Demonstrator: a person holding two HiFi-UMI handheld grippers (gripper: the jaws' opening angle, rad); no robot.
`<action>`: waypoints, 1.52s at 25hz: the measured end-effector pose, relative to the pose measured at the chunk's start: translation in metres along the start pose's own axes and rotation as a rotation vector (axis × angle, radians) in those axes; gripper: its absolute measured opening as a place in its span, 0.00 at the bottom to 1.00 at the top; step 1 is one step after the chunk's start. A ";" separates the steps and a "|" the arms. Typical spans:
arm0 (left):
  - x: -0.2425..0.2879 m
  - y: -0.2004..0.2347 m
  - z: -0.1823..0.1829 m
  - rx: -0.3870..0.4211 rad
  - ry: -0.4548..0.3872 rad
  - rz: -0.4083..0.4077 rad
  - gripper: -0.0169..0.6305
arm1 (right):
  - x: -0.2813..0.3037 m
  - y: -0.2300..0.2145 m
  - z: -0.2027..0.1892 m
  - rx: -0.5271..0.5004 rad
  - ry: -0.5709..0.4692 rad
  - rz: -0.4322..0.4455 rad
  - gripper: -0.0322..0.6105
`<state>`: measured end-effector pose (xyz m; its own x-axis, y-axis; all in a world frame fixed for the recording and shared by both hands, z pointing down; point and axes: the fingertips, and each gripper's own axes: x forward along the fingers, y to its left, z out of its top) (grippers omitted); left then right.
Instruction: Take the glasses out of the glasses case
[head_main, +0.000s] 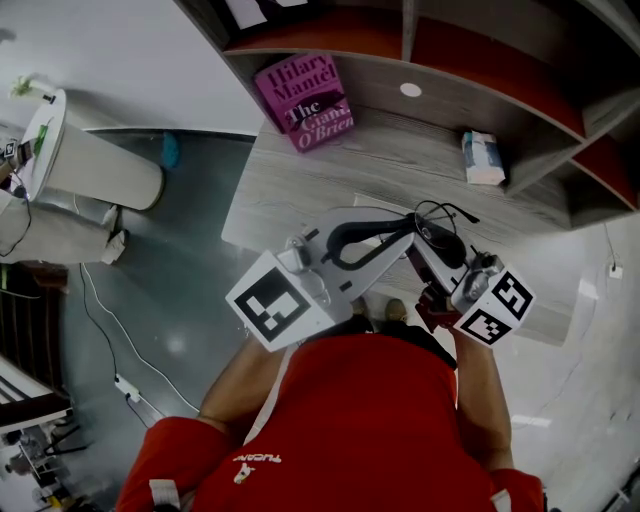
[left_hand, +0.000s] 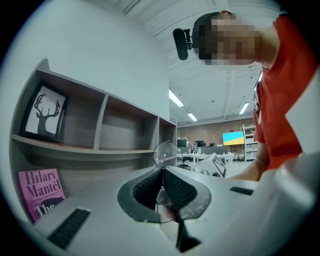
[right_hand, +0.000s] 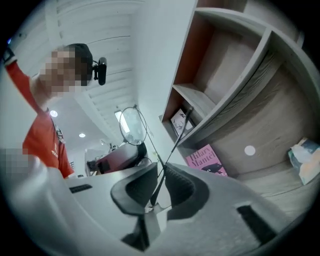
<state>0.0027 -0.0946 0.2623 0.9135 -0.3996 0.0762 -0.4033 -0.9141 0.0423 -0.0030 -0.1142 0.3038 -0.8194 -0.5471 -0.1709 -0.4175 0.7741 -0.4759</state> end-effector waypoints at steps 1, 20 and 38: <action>0.001 -0.001 0.000 -0.001 -0.007 -0.003 0.05 | -0.001 -0.002 0.002 0.012 -0.016 -0.004 0.11; 0.003 0.007 0.005 0.041 -0.117 0.132 0.05 | -0.023 -0.014 0.025 0.032 -0.114 -0.052 0.09; 0.001 0.019 0.014 0.089 -0.175 0.205 0.05 | -0.040 -0.003 0.065 -0.283 -0.130 -0.139 0.09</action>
<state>-0.0029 -0.1134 0.2490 0.8118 -0.5754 -0.0996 -0.5813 -0.8125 -0.0440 0.0566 -0.1149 0.2560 -0.6976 -0.6757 -0.2384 -0.6292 0.7368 -0.2473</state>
